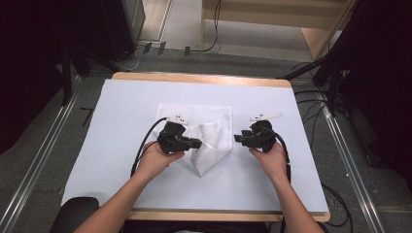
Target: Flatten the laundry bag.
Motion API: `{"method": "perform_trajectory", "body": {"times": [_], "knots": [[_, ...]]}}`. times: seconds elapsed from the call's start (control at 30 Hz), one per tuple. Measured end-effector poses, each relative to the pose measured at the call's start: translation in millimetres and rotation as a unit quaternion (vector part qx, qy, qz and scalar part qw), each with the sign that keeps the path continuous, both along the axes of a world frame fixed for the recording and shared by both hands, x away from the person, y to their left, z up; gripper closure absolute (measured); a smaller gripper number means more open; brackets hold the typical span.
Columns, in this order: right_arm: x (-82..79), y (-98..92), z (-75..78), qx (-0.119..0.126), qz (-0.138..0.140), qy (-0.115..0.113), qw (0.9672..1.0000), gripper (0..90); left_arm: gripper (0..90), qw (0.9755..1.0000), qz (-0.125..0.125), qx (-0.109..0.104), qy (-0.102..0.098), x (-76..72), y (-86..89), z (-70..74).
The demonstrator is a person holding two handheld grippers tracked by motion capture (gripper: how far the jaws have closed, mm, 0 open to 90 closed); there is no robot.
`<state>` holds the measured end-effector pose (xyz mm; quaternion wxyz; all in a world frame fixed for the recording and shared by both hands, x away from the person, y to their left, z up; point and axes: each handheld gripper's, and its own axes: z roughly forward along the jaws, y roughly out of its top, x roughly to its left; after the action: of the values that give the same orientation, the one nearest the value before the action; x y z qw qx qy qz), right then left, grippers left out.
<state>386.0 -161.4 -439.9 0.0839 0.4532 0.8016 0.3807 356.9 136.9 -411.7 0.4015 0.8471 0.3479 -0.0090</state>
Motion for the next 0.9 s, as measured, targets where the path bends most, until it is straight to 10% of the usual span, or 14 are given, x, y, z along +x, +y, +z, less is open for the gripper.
{"method": "perform_trajectory", "body": {"times": [0.53,0.9], "knots": [[-5.8,-2.1,-2.6,-0.006,-0.003,0.005,1.0,58.5,67.9,0.9986,-0.046,0.004,-0.028,-14.9,-15.9,27.3],[-5.2,-2.1,-2.0,-0.001,-0.001,0.001,1.0,59.4,61.5,0.9996,-0.013,0.008,-0.024,-5.3,10.9,31.1]]}}
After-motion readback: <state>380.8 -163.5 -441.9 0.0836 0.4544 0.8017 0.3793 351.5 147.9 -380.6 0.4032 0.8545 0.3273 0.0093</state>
